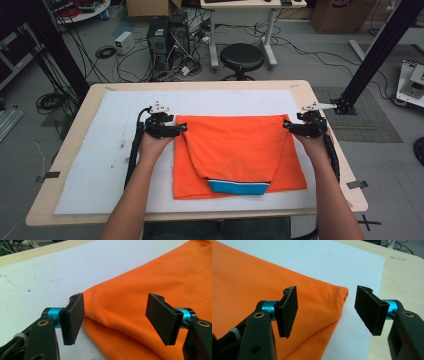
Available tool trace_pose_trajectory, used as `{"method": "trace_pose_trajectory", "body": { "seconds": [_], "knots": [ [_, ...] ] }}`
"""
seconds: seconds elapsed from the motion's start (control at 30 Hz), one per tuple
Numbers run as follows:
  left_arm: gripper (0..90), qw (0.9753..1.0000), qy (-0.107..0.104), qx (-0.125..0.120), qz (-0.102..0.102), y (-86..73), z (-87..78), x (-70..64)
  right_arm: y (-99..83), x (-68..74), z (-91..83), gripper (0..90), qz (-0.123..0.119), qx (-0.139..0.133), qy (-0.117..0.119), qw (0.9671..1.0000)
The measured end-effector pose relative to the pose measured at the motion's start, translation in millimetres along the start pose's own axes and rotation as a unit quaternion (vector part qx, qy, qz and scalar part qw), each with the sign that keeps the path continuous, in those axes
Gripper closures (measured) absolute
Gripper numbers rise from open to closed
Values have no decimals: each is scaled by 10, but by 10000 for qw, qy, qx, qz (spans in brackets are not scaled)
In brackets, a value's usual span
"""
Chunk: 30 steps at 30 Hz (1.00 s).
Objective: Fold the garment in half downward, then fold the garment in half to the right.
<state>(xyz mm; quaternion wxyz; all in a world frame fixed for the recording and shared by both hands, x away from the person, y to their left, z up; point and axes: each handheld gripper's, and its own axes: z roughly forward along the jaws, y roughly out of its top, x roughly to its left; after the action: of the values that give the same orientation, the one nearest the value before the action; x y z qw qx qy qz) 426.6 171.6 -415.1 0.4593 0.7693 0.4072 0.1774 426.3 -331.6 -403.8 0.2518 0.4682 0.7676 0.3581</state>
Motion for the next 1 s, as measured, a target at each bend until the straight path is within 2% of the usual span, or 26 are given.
{"method": "trace_pose_trajectory", "body": {
  "seconds": [0.03, 0.17, 0.23, 0.33, 0.37, 0.47, 0.53, 0.63, 0.8, 0.87, 1.0],
  "knots": [
    [293, 10000, 0, -35, 48, -24, -79, -44, -48, 37, -56, 310, -12, -67, 92, 9999],
    [274, 9999, -13, -114, 99, -57, -197, -107, -115, 108, -149, 295, -5, -186, 231, 9996],
    [265, 9996, -93, -203, 143, -88, -295, -154, -177, 178, -247, 272, -103, -288, 301, 9991],
    [239, 9995, -127, -190, 222, -111, -349, -180, -213, 229, -311, 243, -21, -373, 434, 9984],
    [238, 9987, -314, -252, 307, -152, -392, -206, -241, 286, -379, 228, 8, -475, 521, 9975],
    [221, 9976, -385, -346, 469, -207, -465, -258, -286, 388, -474, 220, -78, -656, 584, 9961],
    [218, 9971, -474, -396, 442, -234, -504, -282, -312, 444, -516, 218, -114, -654, 590, 9960],
    [211, 9971, -494, -420, 410, -272, -551, -314, -342, 499, -571, 216, -197, -680, 634, 9955],
    [210, 9988, -299, -192, 342, -332, -558, -382, -379, 555, -653, 215, -289, -765, 659, 9945],
    [210, 9989, -337, -160, 268, -367, -550, -405, -390, 567, -670, 215, -320, -797, 668, 9941],
    [210, 9989, -387, -4, 282, -419, -513, -440, -390, 580, -687, 215, -342, -778, 671, 9941]
  ]
}}
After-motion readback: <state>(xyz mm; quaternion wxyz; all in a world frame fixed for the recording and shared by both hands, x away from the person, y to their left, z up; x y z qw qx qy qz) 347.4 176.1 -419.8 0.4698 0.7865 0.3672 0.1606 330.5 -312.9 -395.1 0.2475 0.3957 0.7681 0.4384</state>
